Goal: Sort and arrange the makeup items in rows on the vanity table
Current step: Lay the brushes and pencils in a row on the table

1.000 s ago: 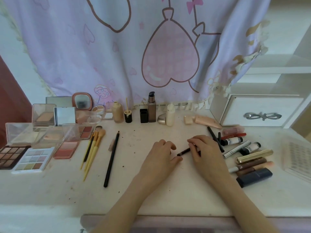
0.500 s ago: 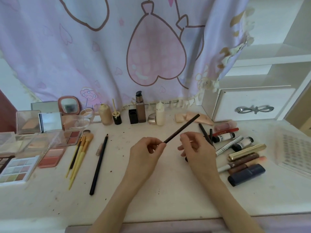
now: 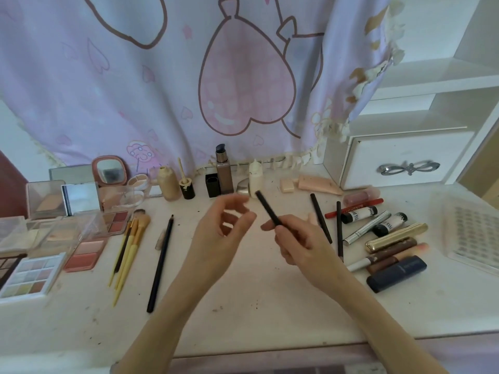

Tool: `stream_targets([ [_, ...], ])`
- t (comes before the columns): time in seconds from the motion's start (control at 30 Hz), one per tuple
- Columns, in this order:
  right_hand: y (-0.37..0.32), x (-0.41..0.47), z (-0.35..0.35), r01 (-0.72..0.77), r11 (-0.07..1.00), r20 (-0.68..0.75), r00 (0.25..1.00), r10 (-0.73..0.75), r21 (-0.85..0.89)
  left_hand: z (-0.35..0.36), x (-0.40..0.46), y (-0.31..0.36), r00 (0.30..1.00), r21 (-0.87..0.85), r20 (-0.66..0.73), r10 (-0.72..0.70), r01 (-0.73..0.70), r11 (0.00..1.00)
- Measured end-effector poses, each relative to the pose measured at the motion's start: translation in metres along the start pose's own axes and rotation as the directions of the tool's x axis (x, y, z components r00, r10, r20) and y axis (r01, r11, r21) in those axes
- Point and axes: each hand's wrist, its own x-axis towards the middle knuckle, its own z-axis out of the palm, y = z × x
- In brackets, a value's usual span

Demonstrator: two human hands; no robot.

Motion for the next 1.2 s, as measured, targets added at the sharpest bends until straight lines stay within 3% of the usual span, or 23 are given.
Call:
stream_targets([
  [0.1, -0.008, 0.003, 0.006, 0.048, 0.973, 0.097, 0.995, -0.027, -0.225, -0.017, 0.004, 0.009, 0.995, 0.024, 0.066, 0.071, -0.073, 0.997],
  [0.4, -0.012, 0.006, 0.024, 0.125, 0.907, 0.199, 0.979, -0.047, -0.403, -0.049, -0.004, 0.002, 0.991, 0.292, 0.134, -0.007, -0.033, 0.956],
  [0.67, -0.012, 0.012, 0.043, 0.184, 0.859, 0.217, 0.972, -0.087, -0.478, -0.065, -0.007, -0.008, 0.997, 0.324, 0.080, 0.002, -0.028, 0.946],
  [0.8, -0.014, 0.017, 0.049, 0.154, 0.887, 0.220, 0.974, -0.061, -0.436, -0.075, -0.008, -0.011, 0.998, 0.294, 0.067, 0.009, -0.028, 0.955],
  [0.93, -0.017, 0.022, 0.052, 0.046, 0.887, 0.257, 0.963, 0.084, -0.460, -0.084, -0.011, -0.014, 1.000, 0.146, 0.003, -0.026, 0.025, 0.989],
  [1.03, -0.017, 0.021, 0.051, -0.030, 0.891, 0.244, 0.957, 0.156, -0.452, -0.096, -0.011, -0.021, 0.990, 0.085, -0.135, -0.048, 0.060, 0.995],
  [1.13, -0.015, 0.022, 0.056, -0.110, 0.909, 0.165, 0.968, 0.189, -0.401, -0.104, -0.012, -0.033, 0.929, 0.157, -0.362, -0.081, 0.146, 0.977],
  [1.2, -0.014, 0.028, 0.065, -0.178, 0.910, 0.098, 0.968, 0.230, -0.375, -0.099, -0.015, -0.040, 0.907, 0.244, -0.413, -0.082, 0.197, 0.949],
])
